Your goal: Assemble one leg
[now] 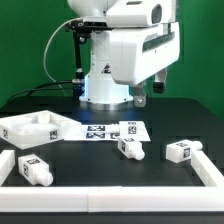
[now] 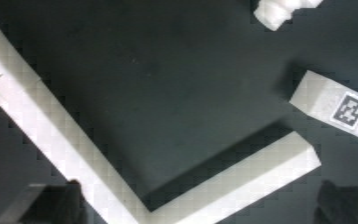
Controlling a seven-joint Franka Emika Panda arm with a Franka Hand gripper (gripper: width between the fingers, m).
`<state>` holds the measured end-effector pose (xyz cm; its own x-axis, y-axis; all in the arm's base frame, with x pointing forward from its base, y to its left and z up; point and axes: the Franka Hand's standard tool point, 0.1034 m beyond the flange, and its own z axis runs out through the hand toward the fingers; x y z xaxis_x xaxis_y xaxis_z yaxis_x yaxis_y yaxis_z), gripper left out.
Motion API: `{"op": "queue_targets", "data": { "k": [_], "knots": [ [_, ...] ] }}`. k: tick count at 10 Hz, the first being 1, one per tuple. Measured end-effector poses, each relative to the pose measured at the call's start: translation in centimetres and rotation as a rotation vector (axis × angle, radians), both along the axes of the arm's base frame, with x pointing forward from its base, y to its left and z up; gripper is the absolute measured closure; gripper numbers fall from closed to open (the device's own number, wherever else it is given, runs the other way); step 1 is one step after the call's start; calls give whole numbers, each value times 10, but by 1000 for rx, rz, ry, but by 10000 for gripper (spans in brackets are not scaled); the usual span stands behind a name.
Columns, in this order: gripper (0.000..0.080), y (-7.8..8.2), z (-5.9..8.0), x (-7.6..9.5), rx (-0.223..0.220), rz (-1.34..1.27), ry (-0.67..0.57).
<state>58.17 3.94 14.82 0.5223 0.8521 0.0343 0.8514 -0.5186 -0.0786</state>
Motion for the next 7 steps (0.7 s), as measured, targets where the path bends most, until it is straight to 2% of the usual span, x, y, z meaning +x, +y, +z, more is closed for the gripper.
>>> {"op": "queue_targets", "data": {
  "k": [6, 7],
  "knots": [
    [150, 0, -3, -2, -2, -1, 3],
    [150, 5, -13, -13, -7, -77, -16]
  ]
}}
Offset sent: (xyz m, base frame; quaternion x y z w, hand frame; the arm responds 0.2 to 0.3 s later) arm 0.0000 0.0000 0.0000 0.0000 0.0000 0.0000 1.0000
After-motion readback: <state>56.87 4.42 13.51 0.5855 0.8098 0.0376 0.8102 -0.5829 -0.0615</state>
